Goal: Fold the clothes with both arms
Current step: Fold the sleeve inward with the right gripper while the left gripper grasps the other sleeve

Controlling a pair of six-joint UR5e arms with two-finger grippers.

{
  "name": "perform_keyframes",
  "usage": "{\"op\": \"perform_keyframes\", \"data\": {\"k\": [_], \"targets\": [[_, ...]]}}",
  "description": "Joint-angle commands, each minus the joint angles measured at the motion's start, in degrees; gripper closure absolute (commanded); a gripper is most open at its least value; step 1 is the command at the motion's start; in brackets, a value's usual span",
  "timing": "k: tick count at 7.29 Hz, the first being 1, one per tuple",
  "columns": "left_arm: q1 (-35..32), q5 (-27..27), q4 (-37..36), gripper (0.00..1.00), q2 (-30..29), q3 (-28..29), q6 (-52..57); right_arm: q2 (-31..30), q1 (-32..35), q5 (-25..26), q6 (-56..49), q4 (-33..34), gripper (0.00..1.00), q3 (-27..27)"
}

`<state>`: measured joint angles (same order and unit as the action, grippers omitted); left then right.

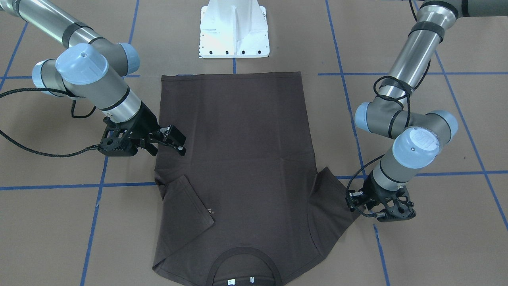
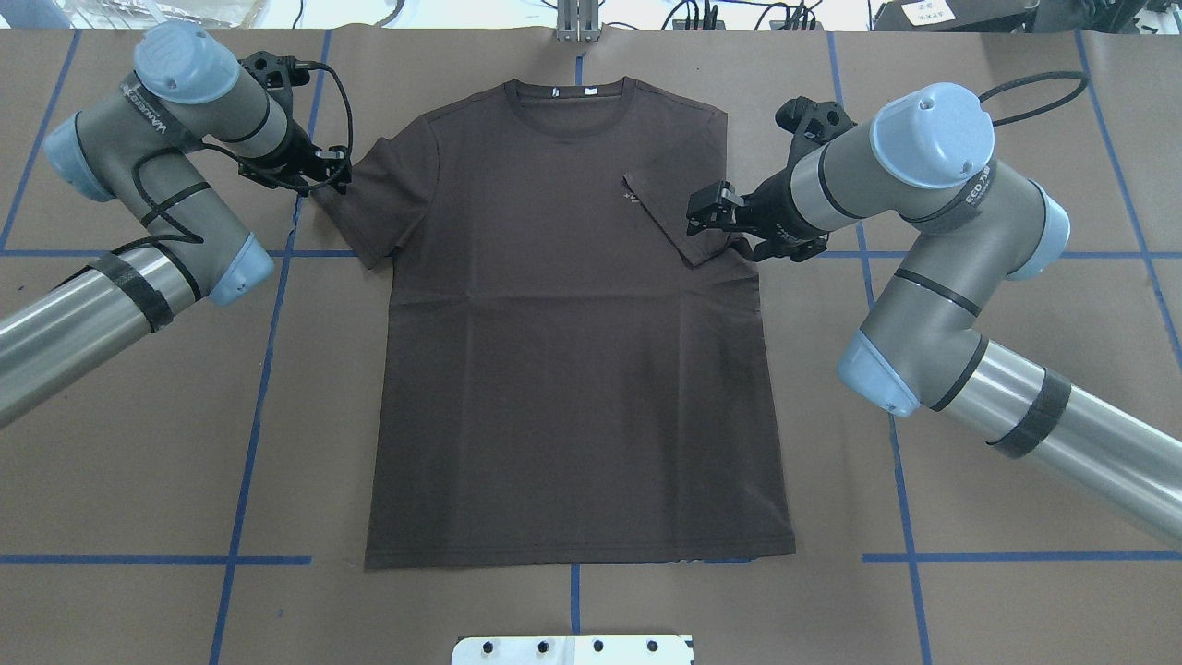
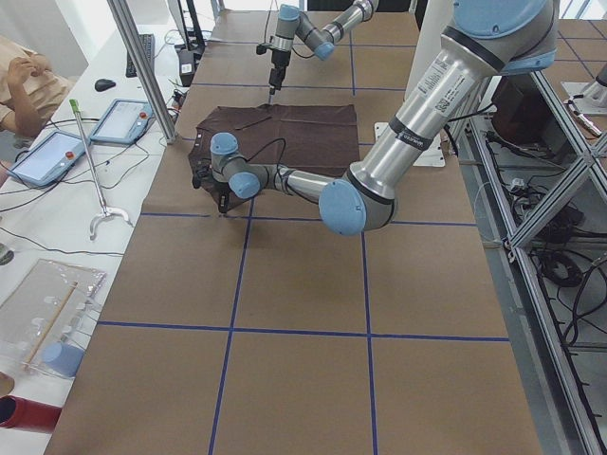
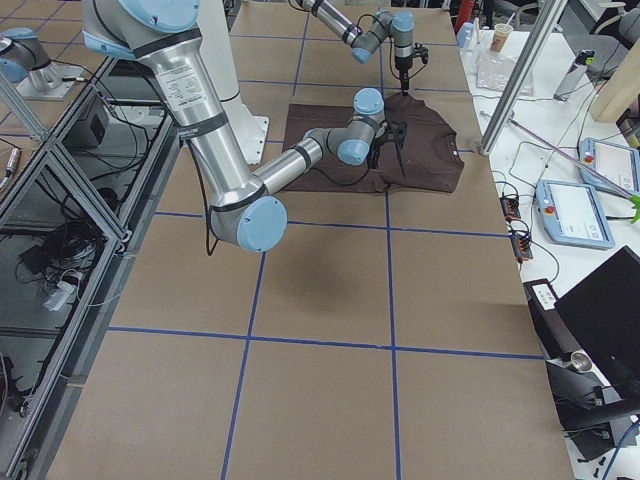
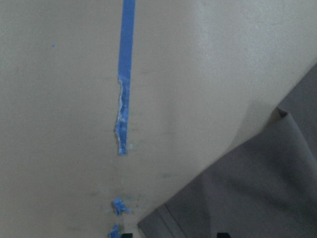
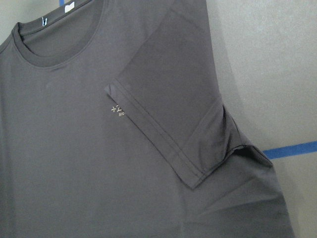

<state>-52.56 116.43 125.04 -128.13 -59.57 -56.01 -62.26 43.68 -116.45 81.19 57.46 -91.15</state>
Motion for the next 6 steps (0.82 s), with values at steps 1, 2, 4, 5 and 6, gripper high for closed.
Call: {"op": "perform_keyframes", "data": {"k": [1, 2, 4, 5, 6], "targets": [[0.00, -0.15, -0.14, 0.98, -0.02, 0.24, -0.33, -0.23, -0.09, 0.08, -0.24, -0.16, 0.00, 0.10], [0.00, -0.15, -0.23, 1.00, -0.02, 0.24, 0.02, -0.40, 0.00, 0.25, -0.33, -0.24, 0.00, 0.10], [-0.17, 0.55, -1.10, 1.00, -1.41, -0.63, -0.41, -0.49, 0.00, 0.26, -0.51, -0.33, 0.00, 0.19], [-0.17, 0.73, -3.90, 1.00, -3.43, -2.46, -0.85, -0.49, 0.00, 0.17, -0.51, -0.33, 0.00, -0.08], [0.00, 2.04, -8.88, 1.00, -6.84, -4.22, -3.99, -0.58, 0.00, -0.01, -0.51, -0.42, 0.00, -0.25]]}}
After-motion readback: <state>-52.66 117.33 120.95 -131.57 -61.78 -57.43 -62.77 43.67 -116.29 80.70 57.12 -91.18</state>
